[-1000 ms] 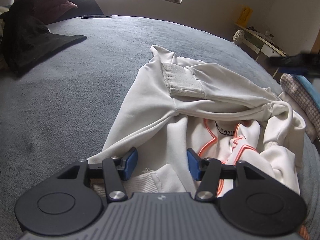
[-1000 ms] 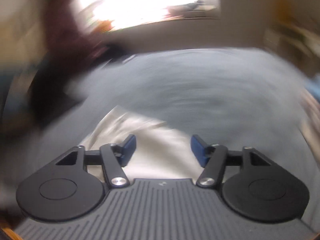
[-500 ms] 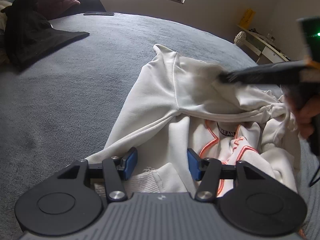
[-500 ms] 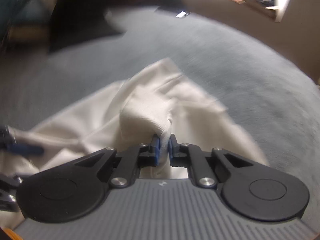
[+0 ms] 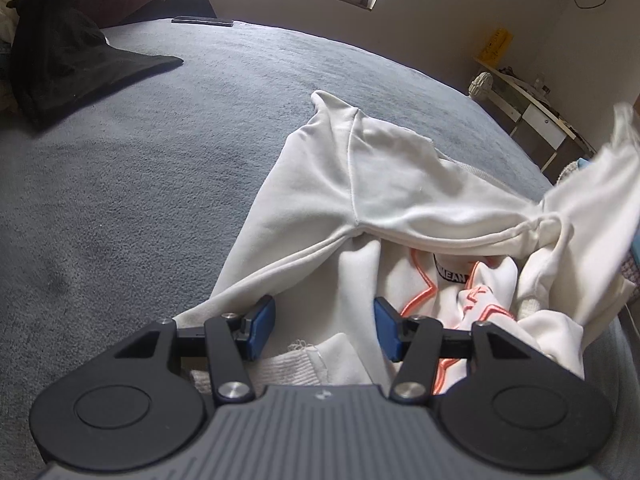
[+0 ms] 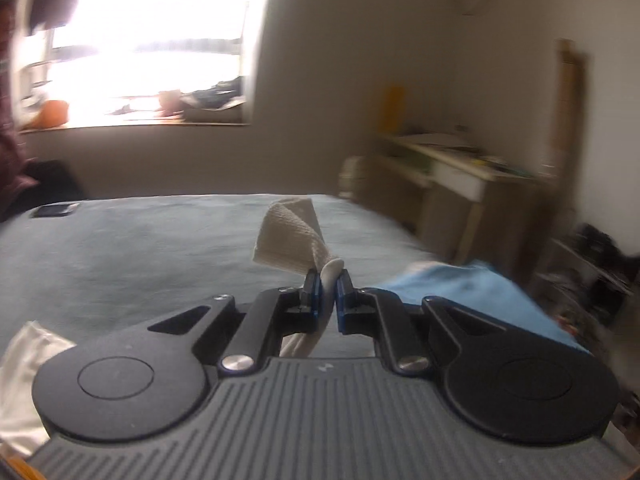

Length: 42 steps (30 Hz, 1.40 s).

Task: Fold clothes

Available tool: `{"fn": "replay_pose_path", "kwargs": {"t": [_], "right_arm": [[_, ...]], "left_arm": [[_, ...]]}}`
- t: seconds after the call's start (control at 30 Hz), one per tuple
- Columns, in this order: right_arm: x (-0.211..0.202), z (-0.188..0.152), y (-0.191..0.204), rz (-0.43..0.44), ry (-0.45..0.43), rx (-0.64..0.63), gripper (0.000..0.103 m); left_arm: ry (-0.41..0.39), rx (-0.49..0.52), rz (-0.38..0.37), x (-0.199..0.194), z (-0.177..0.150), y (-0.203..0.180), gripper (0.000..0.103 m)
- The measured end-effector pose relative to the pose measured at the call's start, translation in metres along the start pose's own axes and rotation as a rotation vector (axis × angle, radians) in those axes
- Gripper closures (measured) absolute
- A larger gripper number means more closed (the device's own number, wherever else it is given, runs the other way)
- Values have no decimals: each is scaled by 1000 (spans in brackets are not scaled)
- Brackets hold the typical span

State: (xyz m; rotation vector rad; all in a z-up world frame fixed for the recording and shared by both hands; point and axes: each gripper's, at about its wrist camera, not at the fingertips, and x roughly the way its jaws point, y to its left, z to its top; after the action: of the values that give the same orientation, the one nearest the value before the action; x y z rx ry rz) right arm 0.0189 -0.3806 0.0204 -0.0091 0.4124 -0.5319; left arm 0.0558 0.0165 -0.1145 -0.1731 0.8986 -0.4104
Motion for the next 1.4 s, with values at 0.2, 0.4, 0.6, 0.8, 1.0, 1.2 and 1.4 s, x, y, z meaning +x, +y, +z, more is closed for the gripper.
{"fn": "replay_pose_path", "kwargs": {"t": [0.2, 0.4, 0.6, 0.8, 1.0, 1.2, 1.4], "right_arm": [[50, -87, 1, 19, 302, -41, 91], [49, -128, -6, 22, 372, 38, 65], [14, -89, -12, 276, 217, 207, 20], [50, -101, 58, 664, 476, 203, 19], [85, -125, 115, 736, 715, 67, 73], [49, -62, 135, 855, 449, -47, 91], [35, 14, 207, 1013, 294, -110, 93]], "left_arm": [[6, 21, 17, 0, 1, -4, 48], [24, 27, 25, 0, 3, -6, 48], [31, 41, 55, 3, 2, -12, 48], [37, 53, 82, 5, 1, -16, 48], [35, 41, 80, 3, 1, -13, 48], [17, 52, 64, 2, -3, -10, 47], [-3, 41, 50, -2, -5, -9, 47]]}}
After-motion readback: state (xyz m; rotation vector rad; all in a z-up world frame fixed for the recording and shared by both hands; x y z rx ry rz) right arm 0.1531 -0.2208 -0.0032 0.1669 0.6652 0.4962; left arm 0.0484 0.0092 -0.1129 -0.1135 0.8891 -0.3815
